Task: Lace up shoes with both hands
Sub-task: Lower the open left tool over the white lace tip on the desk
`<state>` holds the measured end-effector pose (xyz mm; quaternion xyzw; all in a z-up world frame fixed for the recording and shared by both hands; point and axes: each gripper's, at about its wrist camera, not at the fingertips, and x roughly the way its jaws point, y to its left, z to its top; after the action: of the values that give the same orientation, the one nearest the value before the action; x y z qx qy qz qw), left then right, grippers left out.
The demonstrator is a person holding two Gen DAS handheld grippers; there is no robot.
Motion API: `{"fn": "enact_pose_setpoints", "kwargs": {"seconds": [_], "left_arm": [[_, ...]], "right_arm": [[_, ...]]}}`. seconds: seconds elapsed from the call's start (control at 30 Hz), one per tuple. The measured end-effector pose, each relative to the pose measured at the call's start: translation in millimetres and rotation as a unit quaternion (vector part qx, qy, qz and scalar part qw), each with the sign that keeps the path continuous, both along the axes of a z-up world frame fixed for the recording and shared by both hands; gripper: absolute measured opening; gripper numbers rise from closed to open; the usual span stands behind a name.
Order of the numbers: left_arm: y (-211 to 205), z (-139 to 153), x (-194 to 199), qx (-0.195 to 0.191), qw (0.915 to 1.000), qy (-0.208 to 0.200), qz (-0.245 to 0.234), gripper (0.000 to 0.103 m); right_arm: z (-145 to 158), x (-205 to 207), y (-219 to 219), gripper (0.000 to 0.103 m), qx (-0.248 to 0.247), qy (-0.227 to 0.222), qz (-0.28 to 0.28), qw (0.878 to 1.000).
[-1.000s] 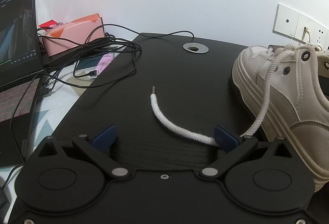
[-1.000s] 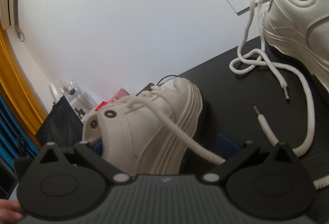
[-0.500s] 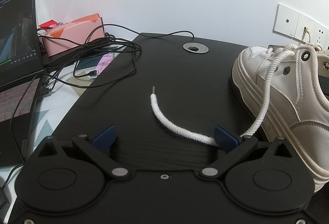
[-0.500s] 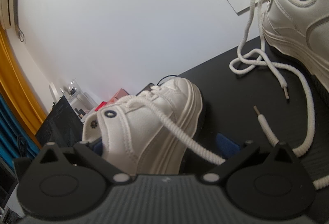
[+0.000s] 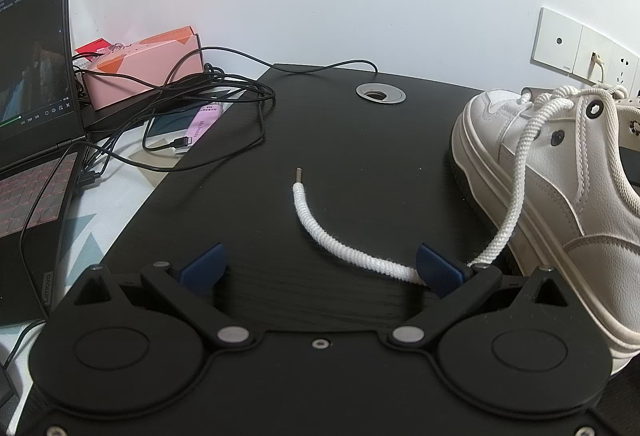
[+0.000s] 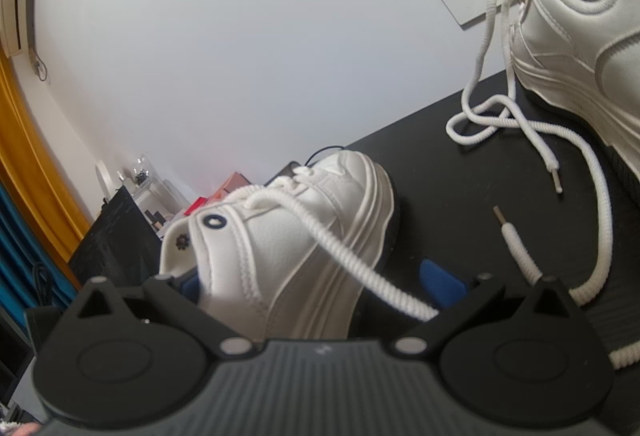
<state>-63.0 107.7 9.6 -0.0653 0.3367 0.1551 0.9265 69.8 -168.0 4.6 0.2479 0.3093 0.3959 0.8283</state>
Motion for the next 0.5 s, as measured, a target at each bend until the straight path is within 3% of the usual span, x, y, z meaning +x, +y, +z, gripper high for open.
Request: {"fn": "enact_pose_setpoints", "kwargs": {"seconds": [0.5], "left_arm": [[-1.0,0.1,1.0,0.0,1.0,0.001,0.0,0.103]], "right_arm": [[-0.9,0.8,-2.6,0.102,0.002,0.0,0.0,1.0]]}}
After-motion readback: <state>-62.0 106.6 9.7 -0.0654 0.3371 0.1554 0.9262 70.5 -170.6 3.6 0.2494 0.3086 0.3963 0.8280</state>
